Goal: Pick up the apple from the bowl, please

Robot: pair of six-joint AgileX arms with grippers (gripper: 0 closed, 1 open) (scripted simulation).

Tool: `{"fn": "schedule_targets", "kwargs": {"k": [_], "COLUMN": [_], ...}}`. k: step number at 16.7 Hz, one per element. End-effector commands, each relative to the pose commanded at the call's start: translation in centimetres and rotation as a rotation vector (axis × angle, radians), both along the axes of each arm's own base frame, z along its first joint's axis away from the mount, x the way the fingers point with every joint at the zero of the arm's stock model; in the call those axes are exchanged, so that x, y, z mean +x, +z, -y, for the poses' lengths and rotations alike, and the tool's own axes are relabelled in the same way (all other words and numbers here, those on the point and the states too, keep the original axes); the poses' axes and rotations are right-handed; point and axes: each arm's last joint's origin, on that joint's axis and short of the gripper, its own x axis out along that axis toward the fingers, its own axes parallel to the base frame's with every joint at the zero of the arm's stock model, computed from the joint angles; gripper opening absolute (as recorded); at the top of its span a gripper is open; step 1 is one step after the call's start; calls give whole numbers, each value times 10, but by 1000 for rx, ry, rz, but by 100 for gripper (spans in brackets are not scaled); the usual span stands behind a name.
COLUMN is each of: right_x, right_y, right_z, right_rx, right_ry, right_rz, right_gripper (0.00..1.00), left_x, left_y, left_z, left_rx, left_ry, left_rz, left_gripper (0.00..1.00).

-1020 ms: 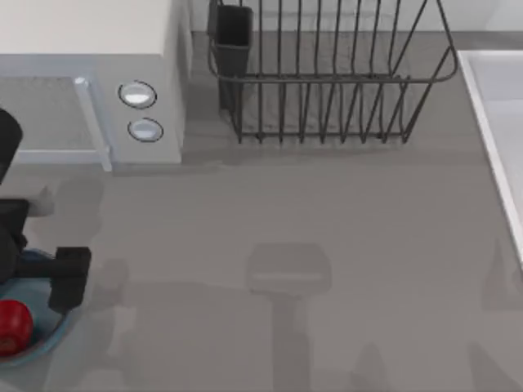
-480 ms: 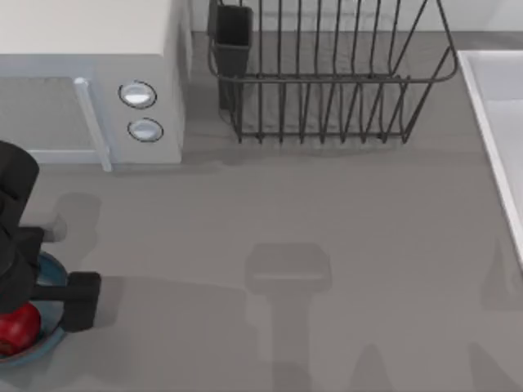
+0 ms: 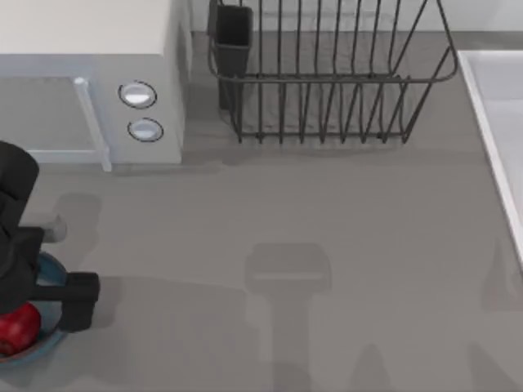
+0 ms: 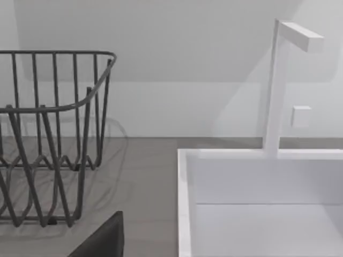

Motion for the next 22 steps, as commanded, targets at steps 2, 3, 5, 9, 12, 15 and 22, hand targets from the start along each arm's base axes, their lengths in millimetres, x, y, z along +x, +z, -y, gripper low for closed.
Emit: {"fn": "schedule_targets", "kwargs": {"k": [2,3,5,9,12,15,22], "right_x": [0,0,0,0,0,0,0], "right_y": [0,0,0,0,0,0,0], "right_z": [0,0,0,0,0,0,0], "right_rx": [0,0,0,0,0,0,0], "right_ry": [0,0,0,0,0,0,0], "right_rz": [0,0,0,0,0,0,0], "right_gripper": [100,100,100,100,100,100,100], "left_x": [0,0,0,0,0,0,23], "left_y": [0,0,0,0,0,0,46], "left_z": [0,0,0,0,0,0,4], "left_rx": [0,0,0,0,0,0,13], "left_ry": [0,0,0,0,0,0,-8], "left_rz": [0,0,0,0,0,0,25], "left_gripper": [40,32,17,0,0,0,0]}}
